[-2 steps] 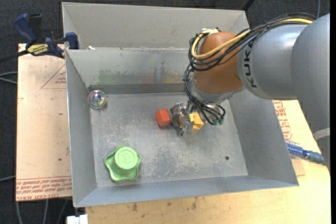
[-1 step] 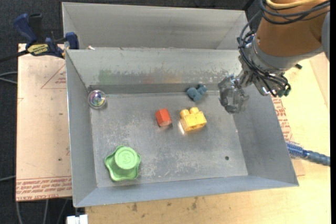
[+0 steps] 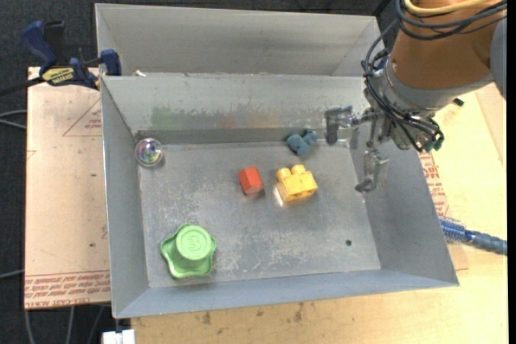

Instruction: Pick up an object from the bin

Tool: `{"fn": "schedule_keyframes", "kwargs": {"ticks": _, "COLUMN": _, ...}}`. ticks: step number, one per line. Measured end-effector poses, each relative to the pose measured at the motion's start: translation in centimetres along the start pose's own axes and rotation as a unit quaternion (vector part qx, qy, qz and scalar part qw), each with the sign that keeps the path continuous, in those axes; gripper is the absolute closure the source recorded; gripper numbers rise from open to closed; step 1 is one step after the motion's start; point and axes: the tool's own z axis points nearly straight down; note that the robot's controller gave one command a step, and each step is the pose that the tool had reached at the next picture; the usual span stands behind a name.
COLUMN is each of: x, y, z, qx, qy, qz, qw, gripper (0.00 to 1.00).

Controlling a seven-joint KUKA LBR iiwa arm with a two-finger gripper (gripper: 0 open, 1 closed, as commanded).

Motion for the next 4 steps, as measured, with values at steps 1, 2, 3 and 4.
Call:
{"fn": "schedule_keyframes", "kwargs": {"ticks": 1, "x": -4.5, "y": 2.2, "z": 12.9, "qx": -0.002, "qy": 0.0036, "qz": 0.009, "qw": 1.0, "gripper": 0.0}}
{"fn": "schedule_keyframes", "kwargs": {"ticks": 2, "x": -4.1, "y": 0.1, "z": 19.1, "qx": -0.001, "qy": 0.0029, "qz": -0.054, "qw": 0.9985, "gripper": 0.0}}
{"fn": "schedule_keyframes", "kwargs": {"ticks": 3, "x": -4.2, "y": 0.1, "z": 18.8, "qx": -0.001, "qy": 0.0007, "qz": -0.054, "qw": 0.9985, "gripper": 1.0}}
{"fn": "schedule_keyframes", "kwargs": {"ticks": 4, "x": -1.6, "y": 2.8, "z": 5.9, "qx": 0.001, "qy": -0.003, "qz": -0.076, "qw": 0.9971, "gripper": 1.0}}
